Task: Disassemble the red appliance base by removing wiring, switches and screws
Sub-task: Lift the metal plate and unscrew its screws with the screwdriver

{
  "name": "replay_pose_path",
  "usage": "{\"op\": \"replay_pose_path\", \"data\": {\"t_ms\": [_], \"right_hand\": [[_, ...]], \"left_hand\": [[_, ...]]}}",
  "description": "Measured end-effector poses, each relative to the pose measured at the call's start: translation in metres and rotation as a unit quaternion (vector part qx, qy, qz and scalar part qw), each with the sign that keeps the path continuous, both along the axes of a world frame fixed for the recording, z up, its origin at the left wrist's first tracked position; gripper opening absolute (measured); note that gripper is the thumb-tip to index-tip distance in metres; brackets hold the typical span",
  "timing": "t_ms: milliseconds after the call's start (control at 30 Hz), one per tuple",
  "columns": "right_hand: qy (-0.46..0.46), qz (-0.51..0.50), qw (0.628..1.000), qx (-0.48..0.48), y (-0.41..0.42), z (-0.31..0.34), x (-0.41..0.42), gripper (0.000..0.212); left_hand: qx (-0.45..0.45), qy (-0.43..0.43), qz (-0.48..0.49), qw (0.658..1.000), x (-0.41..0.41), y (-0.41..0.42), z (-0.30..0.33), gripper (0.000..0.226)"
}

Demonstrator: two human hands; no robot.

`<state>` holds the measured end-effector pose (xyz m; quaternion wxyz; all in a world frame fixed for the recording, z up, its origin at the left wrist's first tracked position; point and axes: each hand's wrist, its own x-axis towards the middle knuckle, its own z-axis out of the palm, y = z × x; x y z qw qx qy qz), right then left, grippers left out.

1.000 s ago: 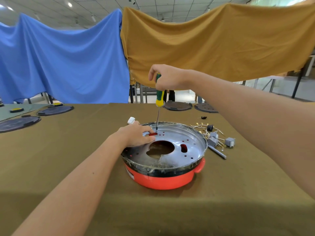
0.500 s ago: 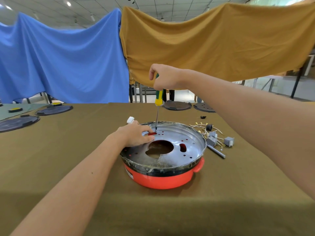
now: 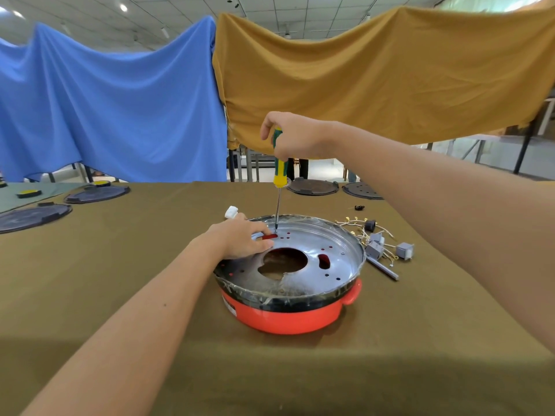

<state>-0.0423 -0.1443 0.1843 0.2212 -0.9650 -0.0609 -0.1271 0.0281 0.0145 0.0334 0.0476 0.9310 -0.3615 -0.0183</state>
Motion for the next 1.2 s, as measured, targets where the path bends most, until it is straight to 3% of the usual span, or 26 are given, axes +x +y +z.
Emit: {"op": "replay_pose_path", "data": {"t_ms": [167,267,433,567,700,800,933,1000,1067,1200], "right_hand": [[0.006,-0.031,0.995,-0.1,0.001,0.001,0.002,0.027],[-0.021,-0.049,0.987,-0.151,0.001,0.0,0.006,0.032],[-0.016,-0.032,0.997,-0.07,-0.004,-0.002,0.01,0.018],[0.0,-0.023,1.0,-0.007,-0.006,0.002,0.003,0.035],[-0.008,-0.047,0.994,-0.095,-0.007,-0.001,0.007,0.026],[-0.041,-0.074,0.979,-0.184,-0.007,-0.005,0.013,0.034],[-0.037,-0.039,0.993,-0.108,-0.006,-0.006,0.014,0.022],[-0.025,-0.017,0.999,-0.024,-0.004,-0.004,0.011,0.029],[-0.021,-0.014,1.0,-0.008,-0.003,-0.002,0.01,0.031],[-0.048,-0.067,0.983,-0.162,-0.001,-0.007,0.014,0.027]], "left_hand": [[0.002,0.002,-0.002,1.0,0.0,-0.001,0.0,0.047],[0.002,0.0,-0.003,1.0,0.001,-0.001,0.0,0.048],[0.021,-0.004,0.006,1.0,0.001,-0.001,-0.001,0.05],[0.027,-0.003,0.004,1.0,0.002,-0.001,-0.001,0.05],[0.03,-0.003,0.003,1.0,0.002,-0.001,-0.001,0.05],[0.026,0.001,0.004,1.0,0.001,-0.001,-0.001,0.05],[0.028,0.002,0.007,1.0,0.001,-0.001,-0.001,0.05],[0.029,0.002,0.007,1.0,0.001,-0.001,-0.001,0.05],[0.029,0.005,0.007,1.0,0.001,-0.001,-0.001,0.05],[0.028,0.004,0.007,1.0,0.001,-0.001,-0.001,0.05]]}}
